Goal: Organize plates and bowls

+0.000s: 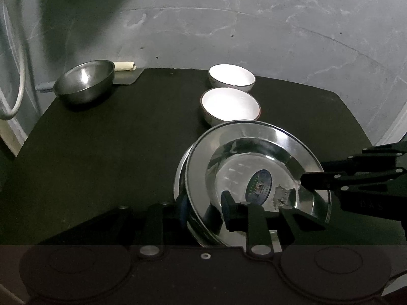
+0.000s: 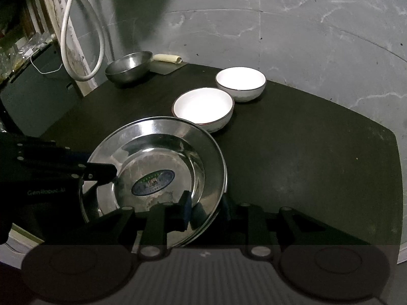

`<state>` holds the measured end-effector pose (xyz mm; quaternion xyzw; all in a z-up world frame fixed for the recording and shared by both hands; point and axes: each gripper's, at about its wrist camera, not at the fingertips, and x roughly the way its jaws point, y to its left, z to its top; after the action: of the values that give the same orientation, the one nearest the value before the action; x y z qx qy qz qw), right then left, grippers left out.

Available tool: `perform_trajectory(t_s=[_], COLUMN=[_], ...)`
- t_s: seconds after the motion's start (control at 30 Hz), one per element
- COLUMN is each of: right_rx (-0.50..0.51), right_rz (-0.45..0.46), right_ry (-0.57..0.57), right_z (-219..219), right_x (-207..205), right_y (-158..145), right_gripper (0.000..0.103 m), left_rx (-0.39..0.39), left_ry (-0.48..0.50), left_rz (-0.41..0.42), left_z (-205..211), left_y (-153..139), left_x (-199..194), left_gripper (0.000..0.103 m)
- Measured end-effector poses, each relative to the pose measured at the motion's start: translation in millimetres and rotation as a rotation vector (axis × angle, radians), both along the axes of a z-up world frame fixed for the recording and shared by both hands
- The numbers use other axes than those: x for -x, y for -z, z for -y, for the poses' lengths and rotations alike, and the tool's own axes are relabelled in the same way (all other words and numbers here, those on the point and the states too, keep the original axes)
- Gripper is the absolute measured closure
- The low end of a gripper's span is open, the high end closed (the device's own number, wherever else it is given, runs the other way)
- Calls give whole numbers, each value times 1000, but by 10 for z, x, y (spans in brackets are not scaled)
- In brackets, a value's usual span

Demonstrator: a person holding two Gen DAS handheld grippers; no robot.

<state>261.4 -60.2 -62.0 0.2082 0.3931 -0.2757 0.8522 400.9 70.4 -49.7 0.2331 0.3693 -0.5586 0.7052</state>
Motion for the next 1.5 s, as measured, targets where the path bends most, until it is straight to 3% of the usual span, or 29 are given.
perform_trajectory(t_s=[0.23,0.47,0.53,0.63,0.77,0.9,1.03,1.23,1.5], right_rx=[8,12,12,7,-5,2,-2,54,109], right_rz=[-15,-14,-14,-8,-3,2,14,22,68], right_ry=[1,-4,-6,-8,-19,4,27,32,-36], right_z=[-15,-17,-21,-34,-52,-57,-42,-66,124], right_x=[-38,-59,-64,-73,-108,-128,-153,-318,-1144], right_y=[4,15,16,15,22,21,10,-134,-340], right_gripper=[71,65,63,56,36,12,1,0,0], left_rx=[-1,2,1,11,39,50,66,112,182], left_ry=[0,2,-1,-18,-62,-137,-225,-390,-491], left_rz=[6,19,25,33,45,35,4,-46,-61], left_z=[15,17,16,2,-37,-78,-139,-298,-267], left_y=[-7,-5,0,-11,-46,-52,-34,8,45], left_x=[0,0,-3,-21,-81,-224,-455,-1013,-2027], left_gripper=[73,65,59,43,17,6,4,1,1])
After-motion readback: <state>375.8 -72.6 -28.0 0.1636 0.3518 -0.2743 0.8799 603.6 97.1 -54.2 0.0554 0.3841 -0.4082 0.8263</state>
